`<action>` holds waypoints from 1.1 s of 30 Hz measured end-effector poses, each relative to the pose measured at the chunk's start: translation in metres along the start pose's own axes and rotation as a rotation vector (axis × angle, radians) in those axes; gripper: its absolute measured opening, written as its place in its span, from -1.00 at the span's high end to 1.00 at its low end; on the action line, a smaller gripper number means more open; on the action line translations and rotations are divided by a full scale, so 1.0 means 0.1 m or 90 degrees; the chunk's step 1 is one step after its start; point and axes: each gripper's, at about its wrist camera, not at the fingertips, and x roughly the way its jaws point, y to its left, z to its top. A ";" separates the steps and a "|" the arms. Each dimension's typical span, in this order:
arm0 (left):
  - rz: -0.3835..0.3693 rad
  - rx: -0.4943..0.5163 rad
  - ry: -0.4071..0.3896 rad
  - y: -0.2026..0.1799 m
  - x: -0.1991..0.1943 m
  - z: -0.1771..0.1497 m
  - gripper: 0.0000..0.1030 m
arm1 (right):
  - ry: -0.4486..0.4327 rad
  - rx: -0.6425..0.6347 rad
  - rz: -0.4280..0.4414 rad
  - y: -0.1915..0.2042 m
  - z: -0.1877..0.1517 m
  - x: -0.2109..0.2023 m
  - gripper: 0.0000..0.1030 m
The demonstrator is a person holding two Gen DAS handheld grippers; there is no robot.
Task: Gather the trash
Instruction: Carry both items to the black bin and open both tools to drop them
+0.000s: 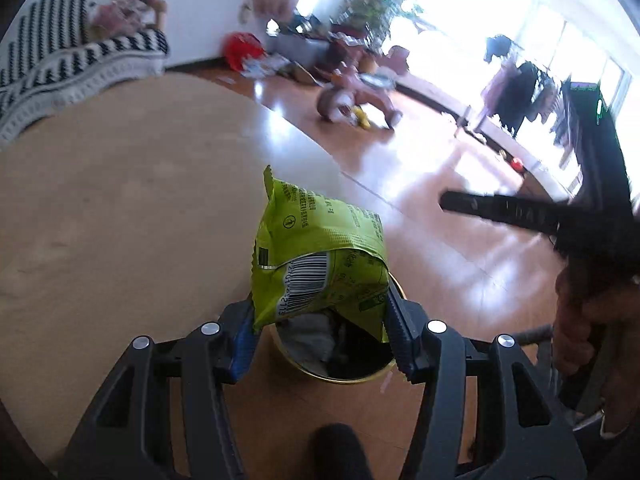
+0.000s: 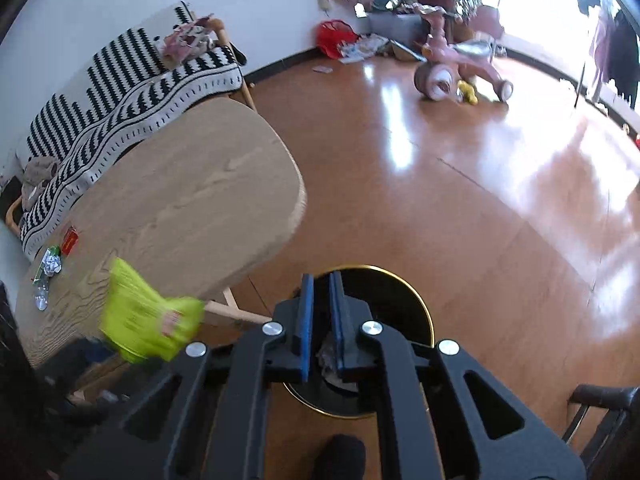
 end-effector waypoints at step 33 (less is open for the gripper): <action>0.078 -0.002 0.008 0.16 -0.09 0.06 -0.79 | -0.029 0.015 -0.025 0.14 0.14 -0.01 -0.42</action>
